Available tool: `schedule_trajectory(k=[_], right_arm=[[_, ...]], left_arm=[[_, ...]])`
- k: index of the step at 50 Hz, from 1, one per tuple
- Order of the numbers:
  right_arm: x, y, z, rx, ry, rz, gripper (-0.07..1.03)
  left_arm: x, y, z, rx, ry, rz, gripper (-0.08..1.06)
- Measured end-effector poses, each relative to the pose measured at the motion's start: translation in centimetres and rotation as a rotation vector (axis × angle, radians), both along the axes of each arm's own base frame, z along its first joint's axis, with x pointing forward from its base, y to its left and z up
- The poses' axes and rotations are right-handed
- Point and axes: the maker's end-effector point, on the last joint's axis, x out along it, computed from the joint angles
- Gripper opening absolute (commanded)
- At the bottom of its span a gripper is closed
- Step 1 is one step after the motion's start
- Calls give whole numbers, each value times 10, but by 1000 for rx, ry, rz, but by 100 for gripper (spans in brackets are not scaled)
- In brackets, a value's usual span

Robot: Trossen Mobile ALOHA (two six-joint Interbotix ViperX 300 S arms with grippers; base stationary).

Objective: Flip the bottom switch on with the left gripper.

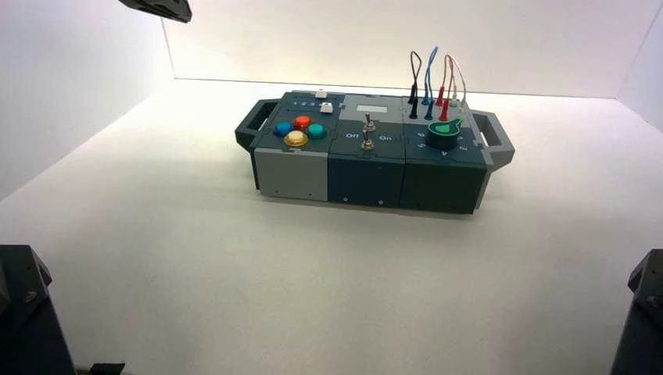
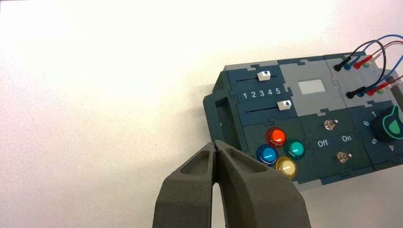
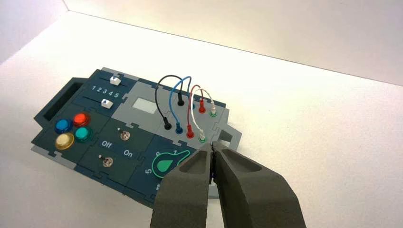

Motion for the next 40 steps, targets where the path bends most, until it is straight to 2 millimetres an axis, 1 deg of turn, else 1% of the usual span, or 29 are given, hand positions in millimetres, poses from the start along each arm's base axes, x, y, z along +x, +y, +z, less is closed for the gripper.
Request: schedule_trajectory(k=[28,40], right_arm=[[0,0,-1,1,3,-1,-2],[-1,1,4,11,20,-2,-2]], left_arm=[[0,0,0,1,0,-3,-3],[-3,-2,2,-5,8,-12,-3]])
